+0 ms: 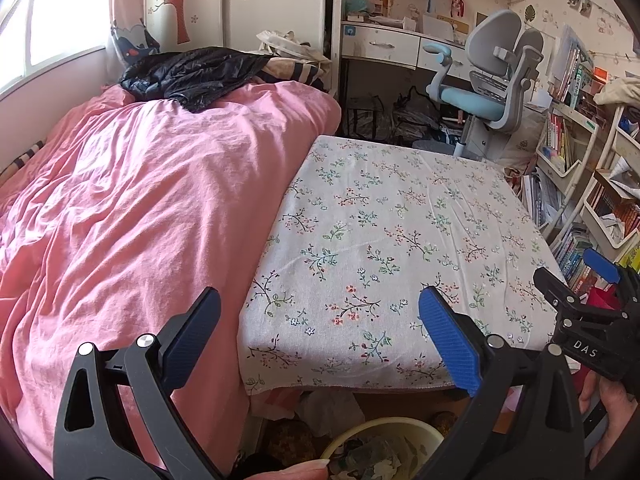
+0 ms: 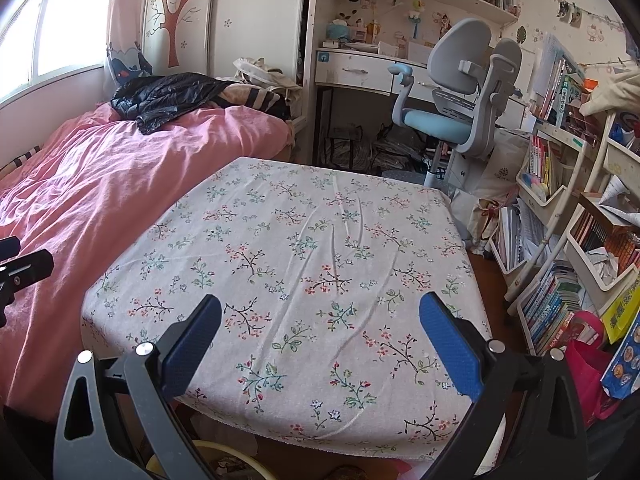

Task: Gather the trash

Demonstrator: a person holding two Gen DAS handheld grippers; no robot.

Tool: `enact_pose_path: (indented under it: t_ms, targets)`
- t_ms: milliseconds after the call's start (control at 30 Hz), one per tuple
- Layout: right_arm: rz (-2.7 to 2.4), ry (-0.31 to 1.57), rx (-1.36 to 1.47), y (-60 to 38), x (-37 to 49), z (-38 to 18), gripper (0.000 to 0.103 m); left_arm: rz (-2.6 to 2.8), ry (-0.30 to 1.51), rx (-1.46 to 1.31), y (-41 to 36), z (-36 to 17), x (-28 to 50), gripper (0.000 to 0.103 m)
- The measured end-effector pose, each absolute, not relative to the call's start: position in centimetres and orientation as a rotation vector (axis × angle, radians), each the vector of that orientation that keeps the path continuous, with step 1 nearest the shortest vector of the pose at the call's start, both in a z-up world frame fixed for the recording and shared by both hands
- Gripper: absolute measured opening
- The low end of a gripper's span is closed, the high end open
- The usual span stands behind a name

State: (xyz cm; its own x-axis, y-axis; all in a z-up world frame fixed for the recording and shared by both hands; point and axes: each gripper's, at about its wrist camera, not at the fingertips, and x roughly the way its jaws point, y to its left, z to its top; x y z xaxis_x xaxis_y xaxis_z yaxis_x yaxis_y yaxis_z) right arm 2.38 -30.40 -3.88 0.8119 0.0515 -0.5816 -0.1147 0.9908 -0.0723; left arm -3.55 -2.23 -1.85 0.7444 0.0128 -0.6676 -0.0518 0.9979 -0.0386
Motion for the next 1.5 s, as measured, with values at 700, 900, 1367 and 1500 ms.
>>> enact_pose_path:
  t_ms: [700,900,1367,1500]
  targets:
    - [0.087,0.62,-0.108,-30.39,2.31,-3.78,0.095,0.033,0.727,-0.035,-2.67,-1.7,-3.56,0.096]
    - [0.087,0.619,-0.108,-30.42,2.31,-3.71,0.095,0.033,0.728,-0.032,-2.76,-1.72,-3.55,0.096]
    - [0.087,0.619,-0.108,-30.45,2.28,-3.68,0.095,0.034,0.727,-0.03,-2.85,-1.76,-3.56,0.096]
    - [0.087,0.619,-0.109,-30.45,2.3,-3.69,0.095,0.033,0.727,-0.03,-2.87,-1.78,-3.55,0.096]
